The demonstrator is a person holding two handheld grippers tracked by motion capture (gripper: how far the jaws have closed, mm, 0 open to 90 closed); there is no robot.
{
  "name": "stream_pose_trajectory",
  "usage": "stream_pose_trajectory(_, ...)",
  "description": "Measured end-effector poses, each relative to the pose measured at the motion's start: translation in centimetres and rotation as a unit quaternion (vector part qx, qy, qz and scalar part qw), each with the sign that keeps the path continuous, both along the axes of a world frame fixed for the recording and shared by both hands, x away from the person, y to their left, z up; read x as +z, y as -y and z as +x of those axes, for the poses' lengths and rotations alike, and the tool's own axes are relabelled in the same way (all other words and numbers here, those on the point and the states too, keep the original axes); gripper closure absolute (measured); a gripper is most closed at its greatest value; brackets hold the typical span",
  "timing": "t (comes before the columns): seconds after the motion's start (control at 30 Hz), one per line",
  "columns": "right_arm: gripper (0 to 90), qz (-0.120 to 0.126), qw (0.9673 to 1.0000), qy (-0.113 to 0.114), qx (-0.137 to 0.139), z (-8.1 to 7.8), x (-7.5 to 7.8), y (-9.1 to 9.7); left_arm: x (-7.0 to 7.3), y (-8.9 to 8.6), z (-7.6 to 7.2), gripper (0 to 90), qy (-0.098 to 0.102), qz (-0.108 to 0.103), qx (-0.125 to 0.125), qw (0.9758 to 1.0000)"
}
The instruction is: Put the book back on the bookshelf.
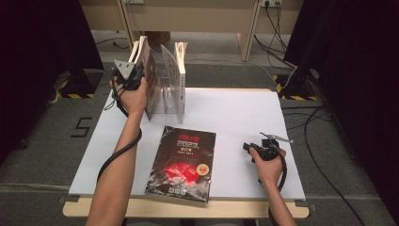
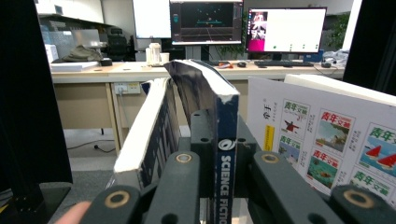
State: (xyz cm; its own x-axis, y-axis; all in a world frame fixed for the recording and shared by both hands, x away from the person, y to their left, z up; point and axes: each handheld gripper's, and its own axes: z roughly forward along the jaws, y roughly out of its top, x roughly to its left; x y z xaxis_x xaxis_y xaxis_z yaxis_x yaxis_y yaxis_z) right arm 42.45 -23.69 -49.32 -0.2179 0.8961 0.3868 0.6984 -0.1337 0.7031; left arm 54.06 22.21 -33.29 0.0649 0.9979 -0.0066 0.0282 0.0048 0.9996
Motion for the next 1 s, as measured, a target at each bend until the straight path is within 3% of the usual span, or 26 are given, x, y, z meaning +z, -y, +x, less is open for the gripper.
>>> stream_pose_trajectory(0.27, 60.3, 0.0, 1.0, 0.0, 0.003, 0.0, 0.0, -0.1, -1.8, -0.3, -0.1, 83.3, -0.003, 0.001, 0.012, 0.9999)
stream_pose_trajectory(0.77, 60.3, 0.0, 1.0, 0.002, 0.001, -0.1, 0.1, 0.0, -1.7, -0.5, -0.8, 79.6, -0.016, 0.034, 0.012, 0.9992)
stream_pose_trajectory(1.0, 60.3, 0.002, 1.0, 0.002, 0.0, -0.1, 0.1, -0.1, -0.7, -0.7, -1.7, 75.3, -0.002, 0.021, 0.011, 0.9997)
